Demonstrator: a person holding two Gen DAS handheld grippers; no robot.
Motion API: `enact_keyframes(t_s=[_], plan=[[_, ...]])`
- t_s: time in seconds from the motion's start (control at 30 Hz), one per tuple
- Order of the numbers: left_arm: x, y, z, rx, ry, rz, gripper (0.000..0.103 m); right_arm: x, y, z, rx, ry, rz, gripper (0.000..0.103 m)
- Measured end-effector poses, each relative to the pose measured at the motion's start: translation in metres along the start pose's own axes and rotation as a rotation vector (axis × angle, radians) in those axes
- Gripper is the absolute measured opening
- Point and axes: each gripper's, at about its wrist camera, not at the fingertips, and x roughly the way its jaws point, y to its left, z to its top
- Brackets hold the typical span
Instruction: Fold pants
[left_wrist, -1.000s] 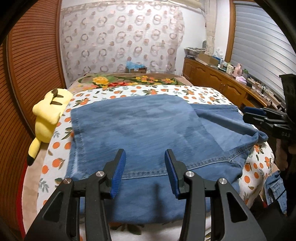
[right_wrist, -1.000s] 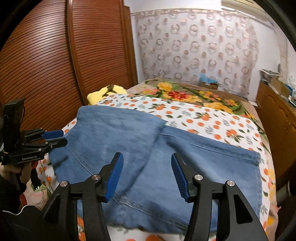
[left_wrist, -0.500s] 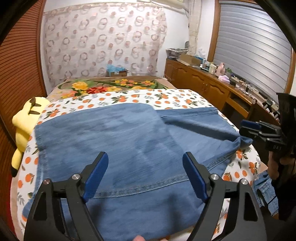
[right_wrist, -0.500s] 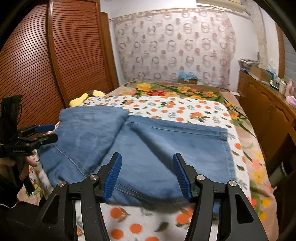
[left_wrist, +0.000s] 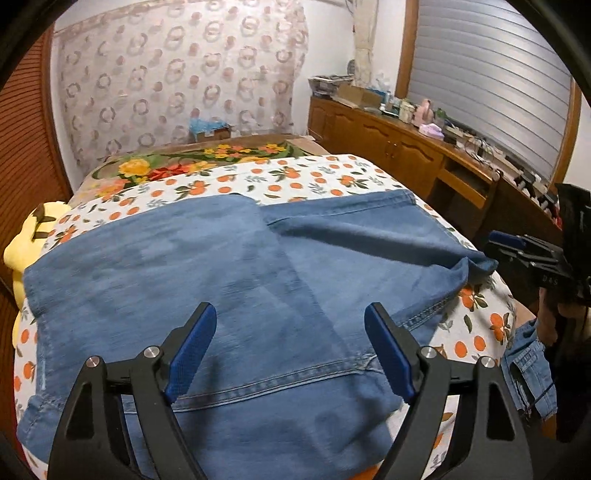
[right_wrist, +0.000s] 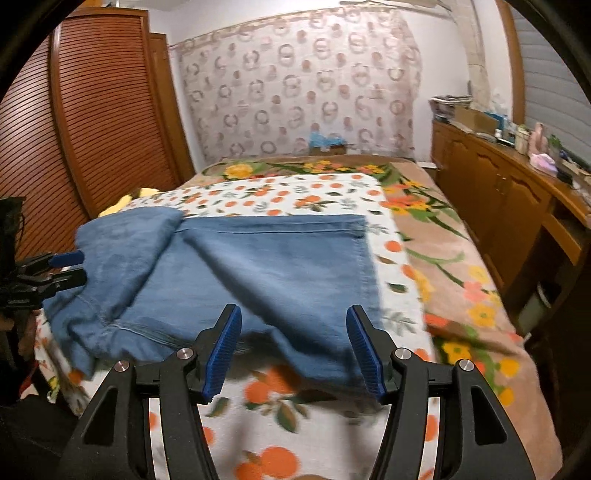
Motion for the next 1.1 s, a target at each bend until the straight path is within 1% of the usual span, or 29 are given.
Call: enact_keyframes(t_s=[0.17, 0.3, 0.47, 0.53, 0.67, 0.8, 0.83, 0.93, 1.0, 1.07, 1.1], plan=[[0.007, -0.016, 0.004, 0.027, 0.013, -0.025, 0.083, 0.0, -0.015, -0.005, 0.021, 0.011, -0.036, 0.061], [0.012, -0.024, 0.004, 0.041, 0.028, -0.039, 0.083, 0.005, -0.019, -0.006, 0.033, 0.033, -0.059, 0.061], [0.022, -0.028, 0.0, 0.033, 0.059, -0.049, 0.083, 0.017, -0.025, -0.005, 0.057, 0.062, -0.079, 0.061], [0.027, -0.027, -0.003, 0.02, 0.078, -0.055, 0.083, 0.018, -0.024, -0.004, 0.059, 0.077, -0.096, 0.059], [0.036, -0.027, -0.006, 0.007, 0.111, -0.053, 0.083, 0.02, -0.022, -0.005, 0.06, 0.098, -0.09, 0.058], [0.041, -0.029, -0.01, 0.006, 0.134, -0.047, 0.083, 0.019, -0.021, -0.007, 0.055, 0.098, -0.091, 0.056], [0.042, -0.029, -0.011, 0.007, 0.137, -0.044, 0.083, 0.019, -0.02, -0.007, 0.05, 0.097, -0.094, 0.055], [0.044, -0.031, -0.014, 0.014, 0.148, -0.031, 0.083, 0.017, -0.02, -0.008, 0.034, 0.095, -0.088, 0.047], [0.044, -0.032, -0.014, 0.017, 0.15, -0.025, 0.083, 0.017, -0.018, -0.009, 0.023, 0.096, -0.083, 0.04], [0.045, -0.032, -0.015, 0.025, 0.158, -0.017, 0.083, 0.017, -0.018, -0.011, 0.016, 0.098, -0.076, 0.035], [0.045, -0.032, -0.015, 0.03, 0.163, -0.013, 0.083, 0.017, -0.019, -0.01, 0.014, 0.098, -0.076, 0.031]])
